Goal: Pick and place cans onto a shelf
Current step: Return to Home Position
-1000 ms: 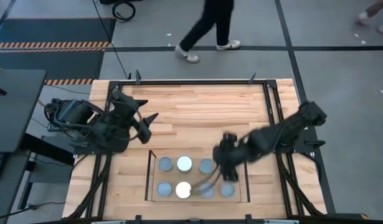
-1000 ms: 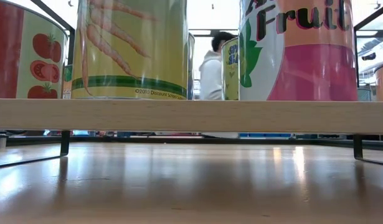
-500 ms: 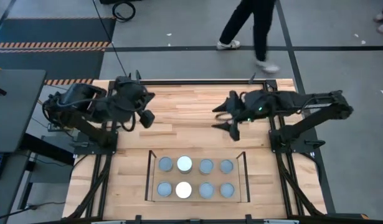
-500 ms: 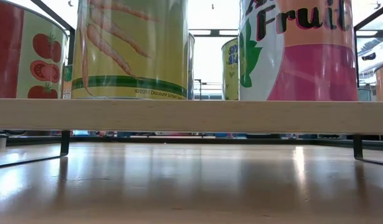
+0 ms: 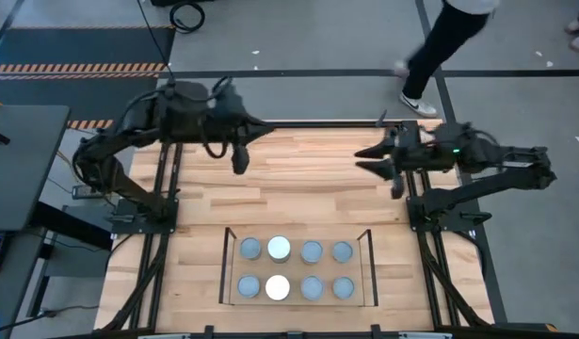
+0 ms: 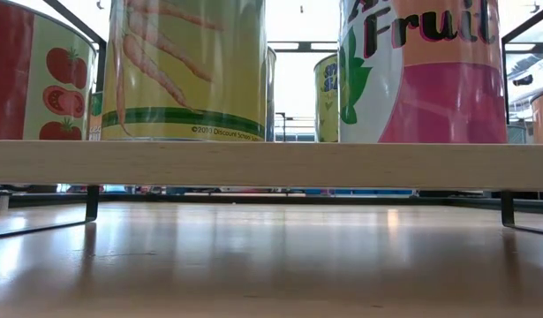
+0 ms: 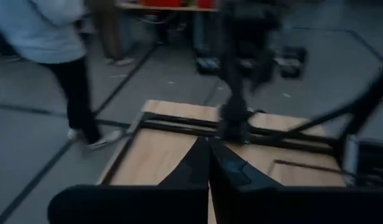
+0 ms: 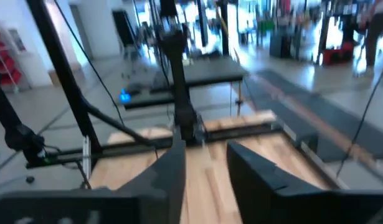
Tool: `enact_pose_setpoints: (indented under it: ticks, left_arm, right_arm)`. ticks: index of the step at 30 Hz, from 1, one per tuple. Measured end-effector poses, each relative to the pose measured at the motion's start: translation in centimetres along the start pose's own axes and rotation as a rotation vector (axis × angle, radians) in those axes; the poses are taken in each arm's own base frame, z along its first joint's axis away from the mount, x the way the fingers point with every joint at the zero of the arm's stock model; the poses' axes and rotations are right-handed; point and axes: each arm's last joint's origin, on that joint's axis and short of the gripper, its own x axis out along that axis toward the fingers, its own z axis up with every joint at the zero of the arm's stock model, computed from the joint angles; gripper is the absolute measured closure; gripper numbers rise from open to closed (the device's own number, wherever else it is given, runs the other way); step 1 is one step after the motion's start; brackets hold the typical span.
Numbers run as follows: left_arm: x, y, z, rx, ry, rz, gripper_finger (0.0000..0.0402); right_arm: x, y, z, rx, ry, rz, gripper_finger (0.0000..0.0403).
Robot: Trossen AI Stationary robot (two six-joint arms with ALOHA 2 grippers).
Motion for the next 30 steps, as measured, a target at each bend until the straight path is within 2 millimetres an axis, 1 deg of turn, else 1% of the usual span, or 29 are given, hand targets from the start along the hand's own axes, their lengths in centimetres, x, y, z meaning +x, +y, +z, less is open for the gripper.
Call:
enact_pose_setpoints:
  ticks: [4,6,8,13,15,18,20,24,26,27,30]
  left_arm:
    - [2.6,0.6,-1.0,0.022,-0.010,-0.114,0.0398]
    - [3.1,0.8,-2.0,0.017,-0.014,-0.135,0.0398]
    - [3.3,0.9,-2.8,0.011,-0.050,-0.158,0.0398]
    - [2.4,1.0,-6.0,-0.026,-0.163,-0.176,0.0399]
    - [1.6,1.3,-7.3,-0.039,-0.228,-0.176,0.0399]
    - [0.2,1.6,-9.2,-0.047,-0.265,-0.141,0.0396]
    - [-0.4,2.0,-10.3,-0.056,-0.253,-0.053,0.0393]
    - [-0.7,2.6,-12.2,-0.068,-0.193,0.115,0.0392]
    - [-0.8,2.5,-12.6,-0.154,-0.161,0.124,0.0392]
    - [-0.8,2.5,-12.9,-0.163,-0.146,0.119,0.0391]
    - [-0.1,2.1,-14.0,-0.118,-0.117,0.066,0.0391]
  right_arm:
    - [-2.6,-0.2,0.8,-0.062,-0.077,-0.001,0.0318]
    - [-3.6,-0.3,1.1,-0.052,-0.107,-0.004,0.0327]
    - [-4.4,-0.3,1.2,-0.032,-0.132,-0.001,0.0330]
    - [-5.4,-0.4,1.4,0.001,-0.161,0.002,0.0331]
    - [-5.5,-0.4,1.3,0.009,-0.153,0.002,0.0331]
    - [-5.5,-0.4,1.1,0.072,-0.130,0.003,0.0332]
    - [-5.4,-0.5,0.6,0.087,-0.077,-0.017,0.0332]
    - [-5.4,-0.7,0.1,0.100,-0.027,-0.055,0.0331]
    - [-5.2,-0.7,-0.2,0.095,-0.008,-0.052,0.0330]
    - [-5.2,-0.7,-0.3,0.081,0.002,-0.046,0.0330]
    - [-5.0,-0.7,-0.9,0.046,0.035,-0.041,0.0330]
